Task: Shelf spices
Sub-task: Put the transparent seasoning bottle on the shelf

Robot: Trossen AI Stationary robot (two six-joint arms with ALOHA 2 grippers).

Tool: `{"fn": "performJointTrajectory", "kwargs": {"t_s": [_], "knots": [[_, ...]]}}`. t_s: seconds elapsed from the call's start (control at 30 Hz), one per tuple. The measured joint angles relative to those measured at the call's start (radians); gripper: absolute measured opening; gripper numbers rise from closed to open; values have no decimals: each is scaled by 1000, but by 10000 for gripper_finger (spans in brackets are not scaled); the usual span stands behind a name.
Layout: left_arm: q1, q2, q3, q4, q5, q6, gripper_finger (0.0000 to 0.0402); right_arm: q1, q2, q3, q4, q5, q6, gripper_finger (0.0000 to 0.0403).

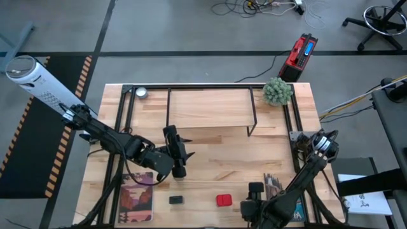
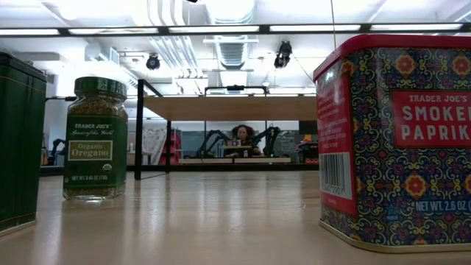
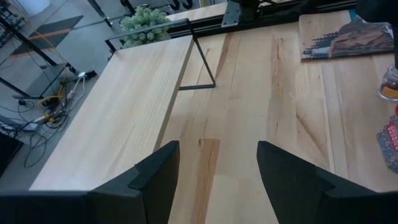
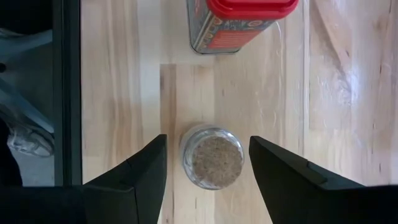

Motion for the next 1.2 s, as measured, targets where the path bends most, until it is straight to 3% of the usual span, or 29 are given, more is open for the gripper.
{"fn": "performJointTrajectory", "kwargs": {"t_s": [1.2], "knots": [[0,0,0,-12,9,-8,204,-10,-2,-173,201,-44,38,204]]}}
